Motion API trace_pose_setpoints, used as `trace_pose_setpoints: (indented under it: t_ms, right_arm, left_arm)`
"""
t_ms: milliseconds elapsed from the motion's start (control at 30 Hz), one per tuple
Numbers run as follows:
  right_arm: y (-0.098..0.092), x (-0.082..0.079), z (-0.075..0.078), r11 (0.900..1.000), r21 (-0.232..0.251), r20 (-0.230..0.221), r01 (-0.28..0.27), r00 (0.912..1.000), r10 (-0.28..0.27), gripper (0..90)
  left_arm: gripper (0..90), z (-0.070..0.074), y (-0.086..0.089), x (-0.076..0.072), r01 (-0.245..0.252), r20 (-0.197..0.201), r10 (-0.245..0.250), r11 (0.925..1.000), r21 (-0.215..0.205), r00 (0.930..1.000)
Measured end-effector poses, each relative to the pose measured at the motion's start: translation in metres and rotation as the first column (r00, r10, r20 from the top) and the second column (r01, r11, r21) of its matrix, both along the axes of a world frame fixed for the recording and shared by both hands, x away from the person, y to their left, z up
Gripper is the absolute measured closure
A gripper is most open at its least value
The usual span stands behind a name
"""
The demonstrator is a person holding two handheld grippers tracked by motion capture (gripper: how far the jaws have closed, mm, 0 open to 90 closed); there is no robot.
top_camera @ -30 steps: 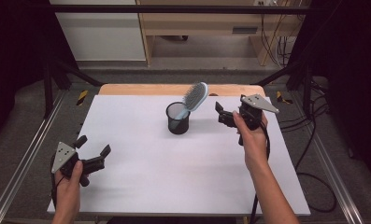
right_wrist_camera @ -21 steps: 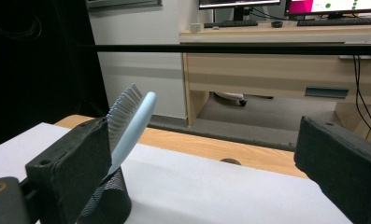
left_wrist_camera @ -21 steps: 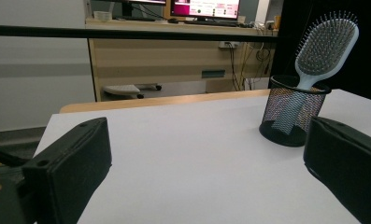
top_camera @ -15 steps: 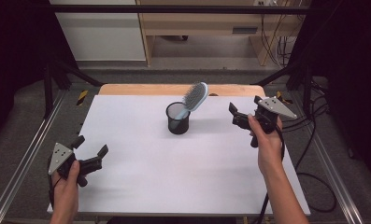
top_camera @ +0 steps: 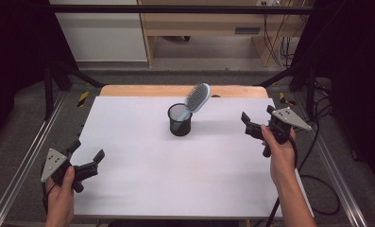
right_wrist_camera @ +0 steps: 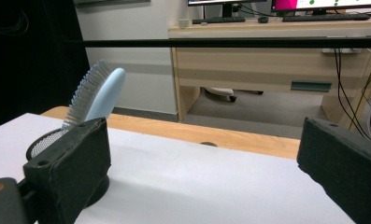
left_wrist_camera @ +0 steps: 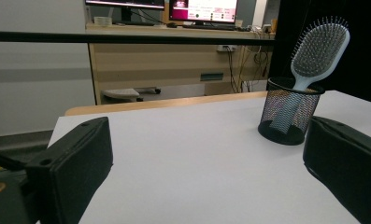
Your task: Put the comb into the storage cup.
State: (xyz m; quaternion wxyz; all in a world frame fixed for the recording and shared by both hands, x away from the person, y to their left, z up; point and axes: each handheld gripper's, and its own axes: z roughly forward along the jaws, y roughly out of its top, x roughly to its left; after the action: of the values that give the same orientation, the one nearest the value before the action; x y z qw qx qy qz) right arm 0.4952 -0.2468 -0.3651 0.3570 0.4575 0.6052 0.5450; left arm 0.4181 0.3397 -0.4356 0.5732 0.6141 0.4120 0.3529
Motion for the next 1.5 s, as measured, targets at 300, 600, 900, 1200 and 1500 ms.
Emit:
trace_pose_setpoints:
  t_ms: [300,600,900,1200,1500]
  right_arm:
    - [-0.014,-0.009,-0.011,1.000,0.005,-0.001,0.001,1.0000,-0.001,2.8]
    - [-0.027,-0.021,-0.026,1.000,-0.009,-0.016,-0.009,0.9998,0.009,2.8]
    - [-0.040,-0.034,-0.049,1.000,0.014,-0.019,-0.012,0.9997,0.013,2.8]
    - [-0.045,-0.042,-0.066,1.000,0.017,-0.026,-0.018,0.9995,0.019,3.4]
    - [-0.039,-0.045,-0.079,0.998,0.009,-0.038,-0.056,0.9977,0.056,3.4]
  left_arm:
    - [1.8,0.000,-0.003,0.000,0.014,0.000,-0.014,0.9999,0.003,0.9999]
    - [1.3,0.000,-0.004,-0.004,0.038,0.002,-0.038,0.9992,-0.011,0.9993]
    - [1.1,0.000,-0.005,-0.006,0.053,-0.004,-0.054,0.9984,-0.018,0.9986]
    - [1.0,-0.001,-0.005,-0.005,0.057,-0.020,-0.058,0.9974,-0.043,0.9981]
    - [1.2,-0.003,-0.009,-0.004,0.079,-0.035,-0.082,0.9938,-0.078,0.9961]
